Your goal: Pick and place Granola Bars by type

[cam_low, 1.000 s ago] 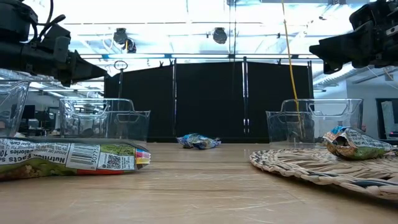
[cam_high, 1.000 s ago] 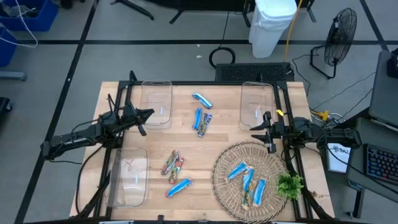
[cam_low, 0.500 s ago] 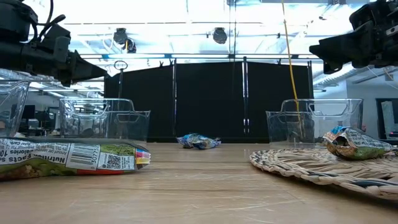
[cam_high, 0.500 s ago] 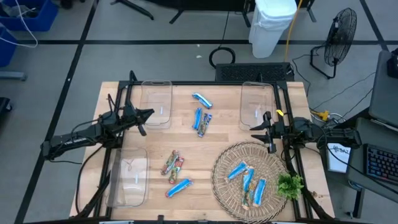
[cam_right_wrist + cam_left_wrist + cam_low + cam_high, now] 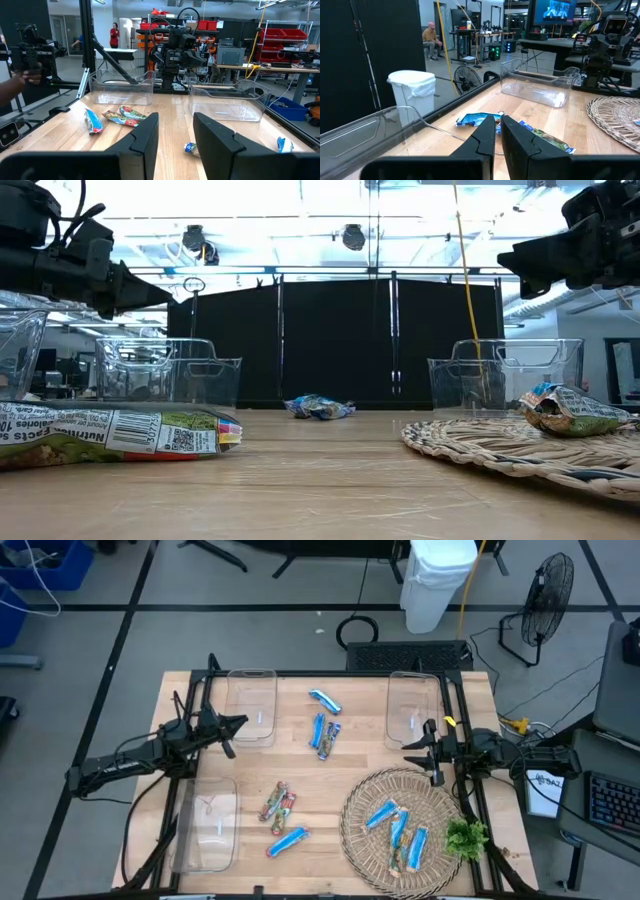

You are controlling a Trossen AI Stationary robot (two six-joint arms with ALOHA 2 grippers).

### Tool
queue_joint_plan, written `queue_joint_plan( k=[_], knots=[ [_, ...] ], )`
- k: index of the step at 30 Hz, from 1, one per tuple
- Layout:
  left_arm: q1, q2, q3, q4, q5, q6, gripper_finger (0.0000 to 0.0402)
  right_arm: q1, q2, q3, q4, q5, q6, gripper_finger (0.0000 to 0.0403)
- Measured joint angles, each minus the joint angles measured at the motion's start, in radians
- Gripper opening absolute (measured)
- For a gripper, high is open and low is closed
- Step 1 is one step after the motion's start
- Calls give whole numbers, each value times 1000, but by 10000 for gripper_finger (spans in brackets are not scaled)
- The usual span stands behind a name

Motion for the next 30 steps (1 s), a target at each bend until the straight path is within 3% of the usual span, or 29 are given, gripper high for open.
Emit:
queue_joint_plan(
  k=[15,25,30],
  knots=[
    [0,0,0,3,0,-31,33,0,0,0,40,0,-91,114],
    [0,0,0,17,0,-2,33,0,0,0,90,0,23,114],
    [0,4,0,14,2,-59,33,0,0,0,136,0,11,114]
  ],
)
